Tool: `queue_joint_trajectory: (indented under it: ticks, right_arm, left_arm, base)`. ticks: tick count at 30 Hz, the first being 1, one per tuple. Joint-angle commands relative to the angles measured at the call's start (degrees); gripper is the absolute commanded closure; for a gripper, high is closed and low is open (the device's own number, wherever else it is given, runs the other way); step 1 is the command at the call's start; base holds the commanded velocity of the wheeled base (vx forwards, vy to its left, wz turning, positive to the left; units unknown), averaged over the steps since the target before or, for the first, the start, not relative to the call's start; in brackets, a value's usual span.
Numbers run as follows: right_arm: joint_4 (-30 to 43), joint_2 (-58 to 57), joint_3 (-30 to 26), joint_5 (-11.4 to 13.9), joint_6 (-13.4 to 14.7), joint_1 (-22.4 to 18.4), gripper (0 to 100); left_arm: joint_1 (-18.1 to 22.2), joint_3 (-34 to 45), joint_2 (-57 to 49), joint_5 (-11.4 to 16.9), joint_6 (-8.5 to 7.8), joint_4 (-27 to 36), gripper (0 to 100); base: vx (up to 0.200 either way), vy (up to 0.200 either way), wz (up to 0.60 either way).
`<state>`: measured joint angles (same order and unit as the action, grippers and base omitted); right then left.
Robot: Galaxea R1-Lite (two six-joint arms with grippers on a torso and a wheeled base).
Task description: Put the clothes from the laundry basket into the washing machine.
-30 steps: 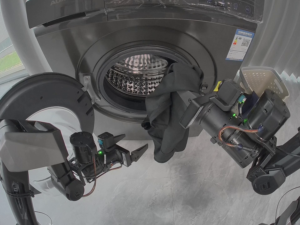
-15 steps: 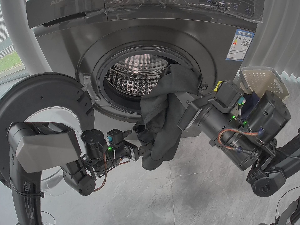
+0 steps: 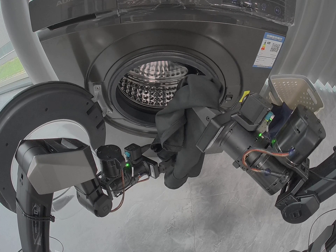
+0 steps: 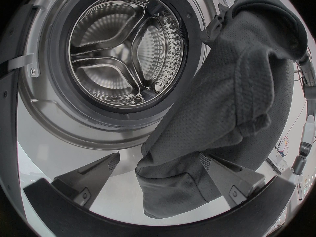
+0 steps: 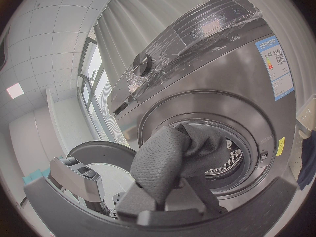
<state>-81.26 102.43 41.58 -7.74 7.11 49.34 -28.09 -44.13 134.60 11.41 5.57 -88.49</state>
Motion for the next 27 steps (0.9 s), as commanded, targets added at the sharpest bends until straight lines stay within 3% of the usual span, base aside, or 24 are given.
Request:
queue_joint_trajectory:
  ticks: [1, 10, 19, 20, 27]
  right_arm:
    - [-0.04, 0.23, -0.1, 0.01, 0.01, 0.23, 100]
    - [-0.12, 0.14, -0.8, 0.01, 0.01, 0.23, 100]
    - [-0.21, 0.23, -1.15, 0.01, 0.01, 0.32, 100]
    - [-0.21, 0.23, -1.42, 0.01, 0.01, 0.41, 100]
    - [-0.3, 0.14, -2.12, 0.01, 0.01, 0.32, 100]
  left_arm:
    - [-0.21, -0.87, 0.58, 0.02, 0.05, -0.01, 0]
    - [-1.0, -2.98, 1.63, 2.21, -0.12, -0.01, 0]
    - [-1.18, -5.79, 3.48, 2.48, -0.47, -0.1, 0]
    - [-1.18, -5.88, 3.48, 2.48, -0.47, -0.1, 100]
    - [-1.44, -8.43, 3.48, 2.04, -0.47, -0.1, 100]
  base:
    - [0.0, 0.0, 0.0]
    - [0.0, 0.0, 0.0]
    - [0.0, 0.0, 0.0]
    - [0.0, 0.0, 0.0]
    - [0.0, 0.0, 0.0]
